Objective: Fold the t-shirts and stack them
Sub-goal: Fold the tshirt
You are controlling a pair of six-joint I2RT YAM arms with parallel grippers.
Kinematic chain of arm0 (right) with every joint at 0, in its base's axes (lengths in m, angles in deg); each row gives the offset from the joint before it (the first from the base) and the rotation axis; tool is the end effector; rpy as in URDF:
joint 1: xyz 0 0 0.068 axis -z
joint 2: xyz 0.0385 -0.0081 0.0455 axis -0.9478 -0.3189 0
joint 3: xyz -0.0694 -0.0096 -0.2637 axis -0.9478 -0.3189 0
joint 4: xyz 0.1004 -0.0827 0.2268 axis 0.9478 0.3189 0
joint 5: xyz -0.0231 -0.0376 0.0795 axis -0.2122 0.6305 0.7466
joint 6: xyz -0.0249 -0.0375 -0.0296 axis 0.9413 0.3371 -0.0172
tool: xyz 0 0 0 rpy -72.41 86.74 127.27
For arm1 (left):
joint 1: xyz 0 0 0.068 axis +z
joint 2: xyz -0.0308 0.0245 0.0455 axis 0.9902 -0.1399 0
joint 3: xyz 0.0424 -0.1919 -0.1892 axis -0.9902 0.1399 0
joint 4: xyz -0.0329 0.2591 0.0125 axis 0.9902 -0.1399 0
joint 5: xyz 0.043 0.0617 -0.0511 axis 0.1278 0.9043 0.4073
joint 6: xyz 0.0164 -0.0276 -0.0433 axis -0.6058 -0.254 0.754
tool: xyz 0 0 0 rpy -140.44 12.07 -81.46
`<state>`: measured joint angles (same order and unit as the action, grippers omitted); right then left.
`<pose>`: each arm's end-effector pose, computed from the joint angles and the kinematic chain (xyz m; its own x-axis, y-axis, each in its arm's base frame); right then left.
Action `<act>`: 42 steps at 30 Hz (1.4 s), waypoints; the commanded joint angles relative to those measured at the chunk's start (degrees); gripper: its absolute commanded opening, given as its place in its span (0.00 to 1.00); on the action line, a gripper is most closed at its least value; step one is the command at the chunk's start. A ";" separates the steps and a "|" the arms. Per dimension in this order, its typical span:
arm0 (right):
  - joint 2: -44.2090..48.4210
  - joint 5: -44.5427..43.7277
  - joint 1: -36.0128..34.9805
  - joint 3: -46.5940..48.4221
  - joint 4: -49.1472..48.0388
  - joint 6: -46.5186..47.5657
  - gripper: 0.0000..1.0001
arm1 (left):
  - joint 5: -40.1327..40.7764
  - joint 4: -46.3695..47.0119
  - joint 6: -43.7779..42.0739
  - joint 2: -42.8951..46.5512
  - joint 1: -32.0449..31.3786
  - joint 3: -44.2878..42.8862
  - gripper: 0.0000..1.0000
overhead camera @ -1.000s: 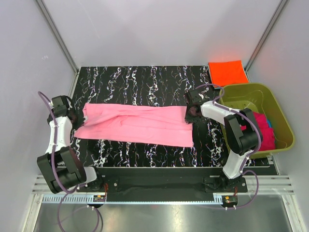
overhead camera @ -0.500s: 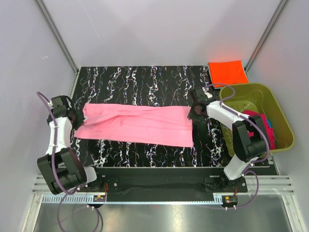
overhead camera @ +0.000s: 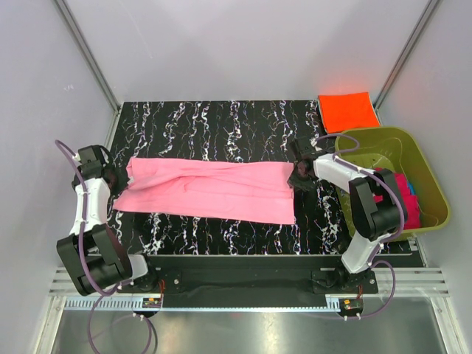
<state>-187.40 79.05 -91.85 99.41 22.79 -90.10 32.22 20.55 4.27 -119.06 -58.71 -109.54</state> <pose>0.3173 0.1120 0.1691 -0.8214 0.4421 -0.3604 0.4185 0.8965 0.1458 0.2371 0.1003 0.2473 -0.5343 -0.6724 -0.5123 -0.6485 0.7148 -0.2619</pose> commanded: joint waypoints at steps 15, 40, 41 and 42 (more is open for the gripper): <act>-1.38 0.43 0.14 1.02 -2.63 -0.93 0.15 | -2.70 2.95 1.81 -1.69 0.31 -4.02 0.00; 6.97 2.27 2.17 -3.27 -5.97 4.78 0.00 | 5.99 -1.97 -0.56 -2.75 1.63 -11.59 0.00; 6.97 2.79 2.17 -3.81 -6.32 4.87 0.00 | 6.09 -1.97 -0.65 -2.49 1.63 -11.06 0.00; 7.06 3.06 2.17 -4.85 -6.67 4.87 0.00 | 6.26 -1.89 -0.74 -2.23 1.63 -9.84 0.00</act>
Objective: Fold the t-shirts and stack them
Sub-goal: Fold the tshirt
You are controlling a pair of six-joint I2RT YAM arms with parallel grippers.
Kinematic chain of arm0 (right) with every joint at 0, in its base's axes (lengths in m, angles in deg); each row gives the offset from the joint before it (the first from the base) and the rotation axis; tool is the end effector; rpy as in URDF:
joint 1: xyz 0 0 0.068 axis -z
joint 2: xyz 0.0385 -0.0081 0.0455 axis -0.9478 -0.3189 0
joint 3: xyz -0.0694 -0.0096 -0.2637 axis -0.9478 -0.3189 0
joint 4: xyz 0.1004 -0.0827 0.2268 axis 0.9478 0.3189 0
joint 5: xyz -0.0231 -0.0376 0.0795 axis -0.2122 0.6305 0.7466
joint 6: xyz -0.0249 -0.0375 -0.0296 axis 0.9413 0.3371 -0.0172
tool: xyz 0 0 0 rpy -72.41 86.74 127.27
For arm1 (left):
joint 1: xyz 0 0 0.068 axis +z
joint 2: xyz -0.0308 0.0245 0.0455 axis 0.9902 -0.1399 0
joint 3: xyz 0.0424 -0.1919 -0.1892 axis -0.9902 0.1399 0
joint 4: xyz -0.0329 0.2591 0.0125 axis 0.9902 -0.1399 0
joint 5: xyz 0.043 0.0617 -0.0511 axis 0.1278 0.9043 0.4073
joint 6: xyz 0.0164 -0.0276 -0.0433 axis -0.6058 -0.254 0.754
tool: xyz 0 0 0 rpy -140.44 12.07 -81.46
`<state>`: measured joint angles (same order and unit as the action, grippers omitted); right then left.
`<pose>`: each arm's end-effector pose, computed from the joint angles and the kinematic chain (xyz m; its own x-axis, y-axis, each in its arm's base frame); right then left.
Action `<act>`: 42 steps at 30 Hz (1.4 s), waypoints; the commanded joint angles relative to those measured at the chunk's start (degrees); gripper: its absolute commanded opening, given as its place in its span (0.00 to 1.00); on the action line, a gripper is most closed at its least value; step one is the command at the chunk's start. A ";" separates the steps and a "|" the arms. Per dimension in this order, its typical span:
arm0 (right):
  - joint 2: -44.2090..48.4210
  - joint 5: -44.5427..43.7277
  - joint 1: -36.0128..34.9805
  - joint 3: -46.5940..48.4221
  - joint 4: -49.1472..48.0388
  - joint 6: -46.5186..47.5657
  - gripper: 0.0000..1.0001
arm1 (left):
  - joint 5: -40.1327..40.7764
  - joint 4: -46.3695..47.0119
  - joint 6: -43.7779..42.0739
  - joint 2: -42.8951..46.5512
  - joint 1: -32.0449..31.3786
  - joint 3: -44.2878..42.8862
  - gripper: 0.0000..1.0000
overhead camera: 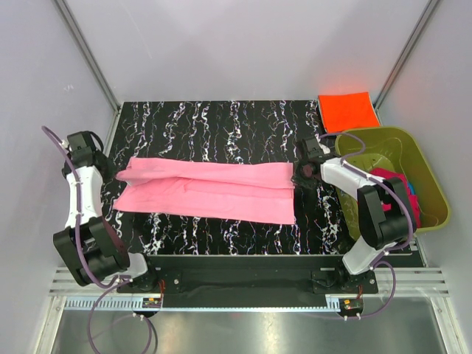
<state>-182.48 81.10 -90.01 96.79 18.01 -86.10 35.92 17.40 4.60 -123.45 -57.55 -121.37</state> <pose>0.3144 0.1010 0.1869 -0.7995 0.4214 -0.4280 0.3577 0.9065 0.2243 0.2594 0.1187 0.2900 -0.4646 -0.6635 -0.5864 -0.6810 0.6910 -0.2424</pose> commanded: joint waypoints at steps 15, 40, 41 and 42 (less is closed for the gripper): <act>4.60 2.85 0.24 -6.11 -4.62 3.06 0.12 | 1.43 4.78 1.04 0.86 0.73 9.46 0.00; -2.70 3.74 0.07 -4.53 -3.12 1.48 0.20 | -0.07 6.01 -2.91 -4.51 0.73 12.02 0.00; -2.08 3.90 0.07 -4.44 -3.04 2.01 0.20 | -0.16 5.92 -3.18 -4.42 0.73 11.67 0.00; -1.55 4.25 0.07 -4.27 -2.86 3.06 0.21 | -0.24 5.92 -3.44 -4.33 0.73 11.40 0.00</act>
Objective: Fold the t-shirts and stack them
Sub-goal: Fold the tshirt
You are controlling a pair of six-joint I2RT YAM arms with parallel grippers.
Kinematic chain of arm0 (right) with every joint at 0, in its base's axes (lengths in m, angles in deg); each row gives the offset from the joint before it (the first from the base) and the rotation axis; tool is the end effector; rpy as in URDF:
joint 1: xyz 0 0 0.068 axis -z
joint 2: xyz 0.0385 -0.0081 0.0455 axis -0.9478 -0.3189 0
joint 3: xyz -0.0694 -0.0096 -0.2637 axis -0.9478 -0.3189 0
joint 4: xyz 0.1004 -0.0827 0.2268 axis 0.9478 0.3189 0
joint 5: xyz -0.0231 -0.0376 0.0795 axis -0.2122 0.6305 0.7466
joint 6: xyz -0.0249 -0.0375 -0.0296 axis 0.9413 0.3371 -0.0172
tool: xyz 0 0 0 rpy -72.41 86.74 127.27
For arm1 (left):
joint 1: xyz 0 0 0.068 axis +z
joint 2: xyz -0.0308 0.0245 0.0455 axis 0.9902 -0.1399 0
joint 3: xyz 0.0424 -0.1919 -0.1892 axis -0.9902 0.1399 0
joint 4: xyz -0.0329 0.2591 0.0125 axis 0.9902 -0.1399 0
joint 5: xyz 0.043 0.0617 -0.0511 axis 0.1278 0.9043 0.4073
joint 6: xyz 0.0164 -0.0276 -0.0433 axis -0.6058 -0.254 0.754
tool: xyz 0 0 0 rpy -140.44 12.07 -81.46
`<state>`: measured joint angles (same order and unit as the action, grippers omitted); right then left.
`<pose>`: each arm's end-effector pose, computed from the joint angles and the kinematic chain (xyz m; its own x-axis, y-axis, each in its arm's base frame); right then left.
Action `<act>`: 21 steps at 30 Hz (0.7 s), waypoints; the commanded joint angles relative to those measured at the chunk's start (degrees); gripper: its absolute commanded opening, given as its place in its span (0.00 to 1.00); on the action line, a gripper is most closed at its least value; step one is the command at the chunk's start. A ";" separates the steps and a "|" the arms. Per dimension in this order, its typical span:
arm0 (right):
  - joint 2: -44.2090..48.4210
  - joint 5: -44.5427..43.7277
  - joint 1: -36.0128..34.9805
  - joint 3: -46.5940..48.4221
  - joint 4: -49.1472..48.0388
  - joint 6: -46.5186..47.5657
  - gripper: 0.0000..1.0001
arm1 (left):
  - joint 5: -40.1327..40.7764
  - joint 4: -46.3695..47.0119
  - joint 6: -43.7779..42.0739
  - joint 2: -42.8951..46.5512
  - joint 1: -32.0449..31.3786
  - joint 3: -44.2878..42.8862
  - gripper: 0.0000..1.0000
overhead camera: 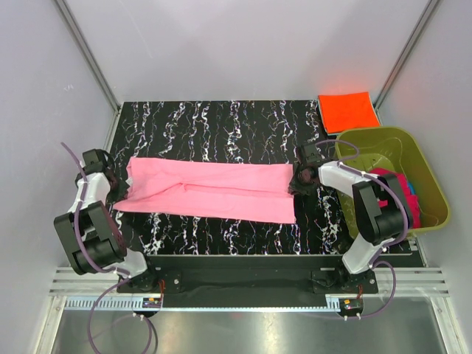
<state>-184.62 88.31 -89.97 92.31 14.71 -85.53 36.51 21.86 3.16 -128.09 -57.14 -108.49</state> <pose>0.3055 0.1024 0.1563 -0.8595 0.3997 -0.3186 0.3218 0.9075 0.2701 0.2488 0.1164 0.2041 -0.5803 -0.6971 -0.4212 -0.7171 0.6825 -0.1415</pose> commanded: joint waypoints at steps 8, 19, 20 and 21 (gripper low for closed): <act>4.46 4.60 -0.77 6.09 0.88 8.21 0.35 | -0.40 -0.38 -1.03 -1.37 0.32 -4.72 0.37; 1.03 10.05 -5.51 11.72 0.88 9.44 0.38 | -25.87 5.68 -8.67 -0.39 -3.81 -8.67 0.56; 0.95 10.31 -5.95 11.99 0.71 9.62 0.39 | -28.84 5.59 -9.46 -1.71 -4.68 -9.29 0.56; 0.77 10.92 -6.04 12.17 0.53 9.79 0.39 | -30.00 5.59 -11.04 -4.24 -5.21 -10.51 0.56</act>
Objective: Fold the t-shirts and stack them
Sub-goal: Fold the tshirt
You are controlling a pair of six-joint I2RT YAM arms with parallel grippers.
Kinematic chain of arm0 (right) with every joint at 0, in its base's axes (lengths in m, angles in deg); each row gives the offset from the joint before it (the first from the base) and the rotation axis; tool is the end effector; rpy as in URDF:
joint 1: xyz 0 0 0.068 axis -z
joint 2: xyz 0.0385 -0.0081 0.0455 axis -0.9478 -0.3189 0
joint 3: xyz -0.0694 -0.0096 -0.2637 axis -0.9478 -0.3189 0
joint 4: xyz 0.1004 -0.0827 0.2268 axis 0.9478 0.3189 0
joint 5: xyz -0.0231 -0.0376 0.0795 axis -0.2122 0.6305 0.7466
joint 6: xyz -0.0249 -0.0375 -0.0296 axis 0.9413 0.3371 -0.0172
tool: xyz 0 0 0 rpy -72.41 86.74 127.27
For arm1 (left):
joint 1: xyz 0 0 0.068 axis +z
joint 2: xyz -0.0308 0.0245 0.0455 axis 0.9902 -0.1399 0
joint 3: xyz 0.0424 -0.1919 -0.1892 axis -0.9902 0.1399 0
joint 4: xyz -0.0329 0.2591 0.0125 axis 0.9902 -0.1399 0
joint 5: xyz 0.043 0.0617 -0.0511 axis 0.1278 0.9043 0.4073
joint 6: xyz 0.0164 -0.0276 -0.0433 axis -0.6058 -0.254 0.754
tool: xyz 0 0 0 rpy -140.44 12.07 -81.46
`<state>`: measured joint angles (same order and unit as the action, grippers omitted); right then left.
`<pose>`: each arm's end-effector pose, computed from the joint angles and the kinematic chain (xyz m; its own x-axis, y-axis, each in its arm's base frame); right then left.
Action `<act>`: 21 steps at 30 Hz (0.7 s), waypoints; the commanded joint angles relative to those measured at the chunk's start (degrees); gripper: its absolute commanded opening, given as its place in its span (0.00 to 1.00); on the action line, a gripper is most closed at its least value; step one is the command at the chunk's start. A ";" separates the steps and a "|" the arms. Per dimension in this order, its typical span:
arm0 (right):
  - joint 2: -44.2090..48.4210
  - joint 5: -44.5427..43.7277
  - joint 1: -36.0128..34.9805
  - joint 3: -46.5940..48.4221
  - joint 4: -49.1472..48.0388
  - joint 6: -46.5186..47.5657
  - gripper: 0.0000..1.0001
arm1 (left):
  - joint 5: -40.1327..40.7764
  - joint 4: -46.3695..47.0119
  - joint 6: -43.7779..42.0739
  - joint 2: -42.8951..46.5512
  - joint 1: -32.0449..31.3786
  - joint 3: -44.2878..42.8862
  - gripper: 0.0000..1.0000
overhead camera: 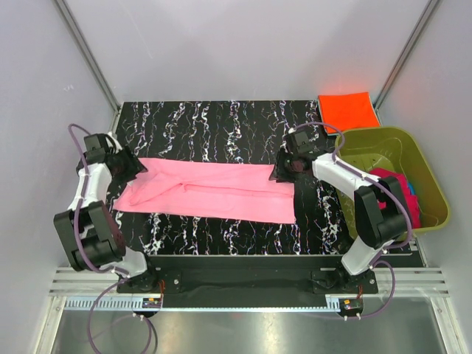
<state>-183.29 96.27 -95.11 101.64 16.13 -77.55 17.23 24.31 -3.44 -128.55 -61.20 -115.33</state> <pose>0.3182 0.1449 0.2091 -0.8918 0.1939 -0.4088 0.0180 0.9180 0.3961 0.2814 0.0954 0.2416 -0.6833 -0.5461 -0.4845 -0.3878 0.8338 -0.3929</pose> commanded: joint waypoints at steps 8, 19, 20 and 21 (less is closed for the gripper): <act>-1.00 5.61 -0.91 5.03 -1.68 3.48 0.39 | -11.87 2.62 -8.67 -13.65 -4.40 -9.83 0.51; -1.79 6.93 -0.91 6.26 -2.65 4.01 0.40 | -3.72 -2.20 -6.13 -19.45 -7.48 -13.52 0.51; -1.79 6.84 -0.91 6.35 -2.65 4.10 0.39 | -1.27 -3.17 -5.34 -19.89 -7.48 -13.96 0.51; -1.88 6.75 -0.91 6.44 -2.56 4.19 0.40 | -0.29 -4.05 -3.85 -20.94 -7.48 -14.92 0.51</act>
<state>-184.76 101.75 -95.89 105.58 15.21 -74.73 11.99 22.73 -9.54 -147.78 -68.64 -126.96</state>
